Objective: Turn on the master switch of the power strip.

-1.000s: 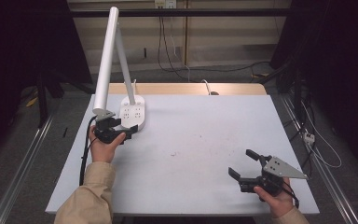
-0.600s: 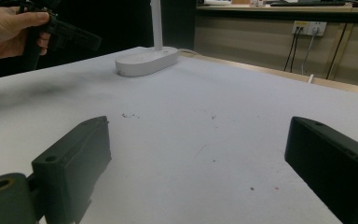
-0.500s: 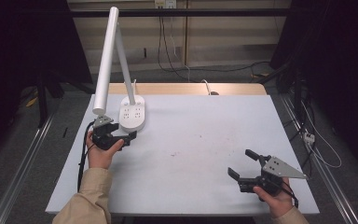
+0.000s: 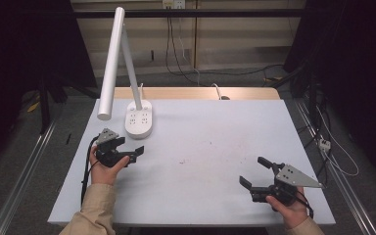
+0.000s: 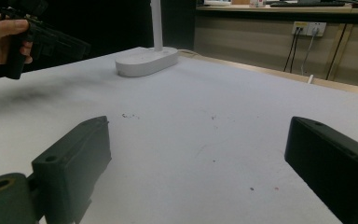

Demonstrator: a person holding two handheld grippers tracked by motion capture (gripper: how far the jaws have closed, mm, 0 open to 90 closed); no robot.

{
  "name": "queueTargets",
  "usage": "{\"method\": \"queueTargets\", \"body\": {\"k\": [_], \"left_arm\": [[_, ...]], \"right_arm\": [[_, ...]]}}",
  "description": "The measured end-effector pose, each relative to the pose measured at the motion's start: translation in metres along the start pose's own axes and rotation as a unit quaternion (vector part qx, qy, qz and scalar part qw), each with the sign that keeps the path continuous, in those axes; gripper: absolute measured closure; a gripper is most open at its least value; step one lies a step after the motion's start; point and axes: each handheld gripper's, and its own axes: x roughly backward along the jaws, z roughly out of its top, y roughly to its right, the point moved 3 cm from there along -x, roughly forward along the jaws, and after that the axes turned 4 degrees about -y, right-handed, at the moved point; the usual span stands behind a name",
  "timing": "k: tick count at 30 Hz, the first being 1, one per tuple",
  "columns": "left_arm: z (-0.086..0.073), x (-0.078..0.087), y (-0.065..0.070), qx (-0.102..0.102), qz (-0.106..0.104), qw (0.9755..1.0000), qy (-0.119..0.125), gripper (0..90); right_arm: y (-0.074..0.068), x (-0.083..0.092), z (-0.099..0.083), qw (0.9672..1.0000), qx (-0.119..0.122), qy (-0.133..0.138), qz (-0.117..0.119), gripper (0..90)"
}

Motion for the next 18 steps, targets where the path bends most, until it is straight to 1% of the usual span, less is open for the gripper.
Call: {"method": "queueTargets", "body": {"k": [11, 18], "left_arm": [[-0.009, 0.008, 0.005, -0.008, -0.003, 1.0000, -0.001, 11.2], [-0.015, 0.012, 0.008, -0.008, -0.008, 0.9999, 0.002, 11.2]], "right_arm": [[0.001, 0.000, 0.000, 1.0000, -0.002, 0.000, 0.000, 6.6], [0.001, 0.000, 0.000, 1.0000, 0.000, 0.000, 0.000, 6.6]]}}
